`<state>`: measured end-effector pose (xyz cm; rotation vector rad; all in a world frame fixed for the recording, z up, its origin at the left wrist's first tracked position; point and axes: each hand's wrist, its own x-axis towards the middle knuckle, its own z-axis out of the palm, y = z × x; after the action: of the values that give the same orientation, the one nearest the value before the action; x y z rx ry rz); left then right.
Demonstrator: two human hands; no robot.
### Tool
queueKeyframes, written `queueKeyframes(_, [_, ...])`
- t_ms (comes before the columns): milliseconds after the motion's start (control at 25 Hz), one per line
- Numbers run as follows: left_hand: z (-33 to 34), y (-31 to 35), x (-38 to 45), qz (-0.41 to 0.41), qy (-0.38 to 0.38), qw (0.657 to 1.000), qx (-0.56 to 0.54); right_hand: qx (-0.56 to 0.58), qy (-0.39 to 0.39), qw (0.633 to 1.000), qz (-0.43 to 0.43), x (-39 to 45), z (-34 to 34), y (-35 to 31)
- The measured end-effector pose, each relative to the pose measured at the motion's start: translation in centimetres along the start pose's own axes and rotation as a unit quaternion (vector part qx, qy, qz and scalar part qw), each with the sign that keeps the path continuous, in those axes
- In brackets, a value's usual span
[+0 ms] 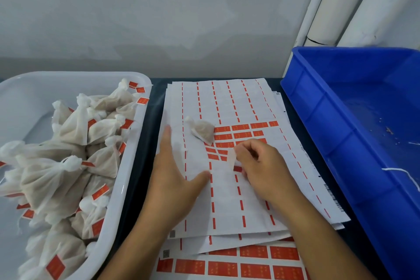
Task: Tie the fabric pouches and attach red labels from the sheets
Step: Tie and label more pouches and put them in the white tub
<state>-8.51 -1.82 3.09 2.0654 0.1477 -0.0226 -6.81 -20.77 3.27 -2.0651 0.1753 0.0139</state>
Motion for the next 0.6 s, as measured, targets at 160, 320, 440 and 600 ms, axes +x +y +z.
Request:
queueKeyframes(160, [-0.3, -0.6, 0.1, -0.019, -0.044, 0.992, 0.115, 0.147, 0.030, 0.987, 0.055, 0.3, -1.1, -0.5])
queueKeyframes(320, [-0.4, -1.0, -0.2, -0.025, -0.062, 0.971, 0.229, 0.270, 0.005, 0.960, 0.074, 0.3, -1.7, -1.0])
queueKeyframes(440, [0.0, -0.7, -0.8, -0.030, -0.076, 0.954, 0.289, 0.347, 0.014, 0.934, 0.085, 0.0, -1.9, -1.3])
queueKeyframes(600, [-0.3, -0.7, -1.0, 0.010, -0.053, 0.938, 0.341, 0.387, 0.016, 0.919, 0.074, 0.0, -1.8, -1.4])
